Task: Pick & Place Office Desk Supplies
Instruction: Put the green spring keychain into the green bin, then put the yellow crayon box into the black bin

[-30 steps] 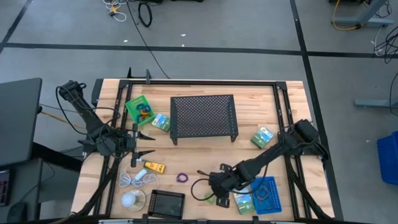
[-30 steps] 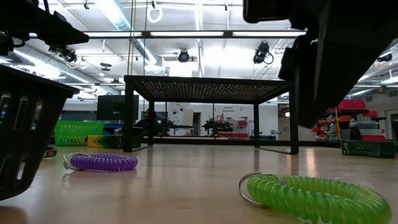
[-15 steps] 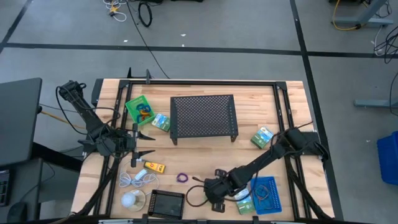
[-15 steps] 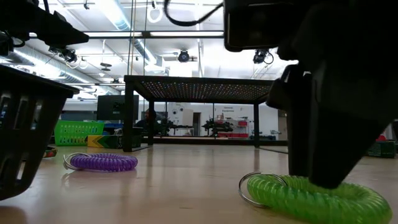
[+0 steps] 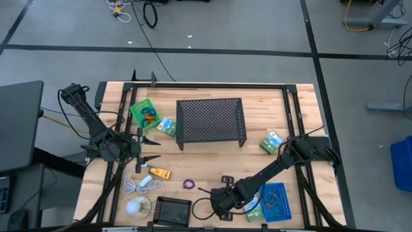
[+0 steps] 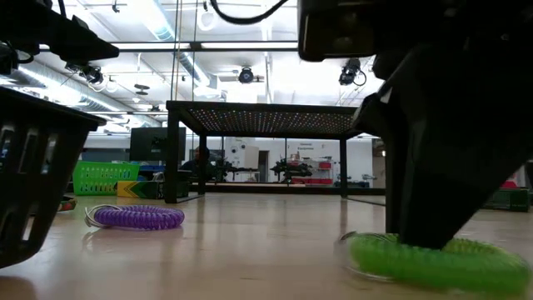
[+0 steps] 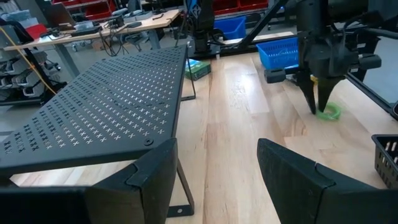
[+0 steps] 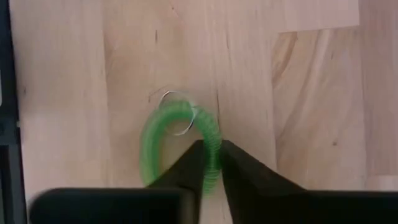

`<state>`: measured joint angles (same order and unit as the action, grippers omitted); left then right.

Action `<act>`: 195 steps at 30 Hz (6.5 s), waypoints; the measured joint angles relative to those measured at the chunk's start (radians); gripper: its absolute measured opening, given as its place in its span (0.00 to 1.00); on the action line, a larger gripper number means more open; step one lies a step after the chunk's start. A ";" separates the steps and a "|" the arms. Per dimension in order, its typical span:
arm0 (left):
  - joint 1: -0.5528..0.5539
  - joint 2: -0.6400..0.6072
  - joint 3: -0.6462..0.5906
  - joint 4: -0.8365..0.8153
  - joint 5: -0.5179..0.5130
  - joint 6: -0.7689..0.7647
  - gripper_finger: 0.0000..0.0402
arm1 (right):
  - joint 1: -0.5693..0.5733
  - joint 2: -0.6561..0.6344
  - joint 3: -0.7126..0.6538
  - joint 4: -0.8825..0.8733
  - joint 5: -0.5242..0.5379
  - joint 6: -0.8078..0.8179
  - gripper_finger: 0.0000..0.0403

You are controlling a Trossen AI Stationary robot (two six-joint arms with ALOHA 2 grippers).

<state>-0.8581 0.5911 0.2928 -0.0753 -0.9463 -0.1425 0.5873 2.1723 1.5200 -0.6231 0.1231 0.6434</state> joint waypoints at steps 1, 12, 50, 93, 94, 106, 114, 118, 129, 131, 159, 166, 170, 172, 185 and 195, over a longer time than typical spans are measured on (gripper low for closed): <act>0.000 0.000 0.000 0.000 0.000 0.000 0.57 | 0.000 0.000 0.000 0.000 0.001 -0.009 0.07; 0.000 0.000 0.000 0.000 -0.004 0.000 0.57 | -0.006 -0.044 -0.012 -0.020 0.236 -0.088 0.01; 0.349 0.237 0.000 0.594 0.294 0.017 0.57 | -0.273 -0.158 -0.010 0.932 0.728 -1.139 0.01; 0.427 0.251 0.000 0.514 0.175 0.061 0.04 | -0.240 -0.160 -0.010 0.968 0.786 -1.165 0.57; 0.427 0.241 0.000 0.499 0.156 0.060 0.04 | -0.233 -0.160 -0.010 0.967 0.816 -1.180 0.59; 0.432 -0.041 0.000 0.054 0.026 -0.039 0.04 | -0.101 -0.256 -0.009 0.739 0.758 -1.122 0.54; 0.497 -0.205 0.000 -0.294 -0.006 -0.317 0.04 | -0.071 -0.367 -0.009 0.333 0.619 -0.813 0.51; 0.546 -0.233 0.000 -0.376 -0.025 -0.382 0.04 | -0.043 -0.388 -0.008 0.241 0.620 -0.750 0.51; 0.764 -0.203 0.000 -0.563 0.061 -0.591 0.04 | 0.048 -0.389 -0.008 0.200 0.707 -0.753 0.51; 0.806 -0.175 0.000 -0.590 0.062 -0.626 0.04 | 0.056 -0.389 -0.008 0.200 0.729 -0.753 0.51; 1.089 0.233 0.000 -0.504 0.170 -0.574 0.45 | 0.103 -0.389 -0.008 0.078 0.871 -0.610 0.51; 1.089 0.222 0.005 -0.481 0.102 -0.527 0.61 | 0.081 -0.389 -0.008 0.038 0.869 -0.531 0.51; 1.087 0.198 0.037 -0.455 0.058 -0.443 0.64 | 0.076 -0.389 -0.008 -0.001 0.867 -0.473 0.51; 1.087 0.180 0.057 -0.430 0.052 -0.385 0.65 | 0.068 -0.389 -0.008 -0.049 0.850 -0.415 0.51; 0.946 0.052 0.076 0.116 0.584 0.098 0.65 | 0.027 -0.385 -0.096 -0.275 0.549 -0.043 0.51; 0.835 0.066 0.076 0.175 0.790 0.104 0.65 | 0.056 -0.385 -0.220 -0.134 0.069 0.165 0.51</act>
<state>-0.0233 0.6571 0.3691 0.0998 -0.1558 -0.0381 0.6431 1.7878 1.2996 -0.7576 0.1919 0.8088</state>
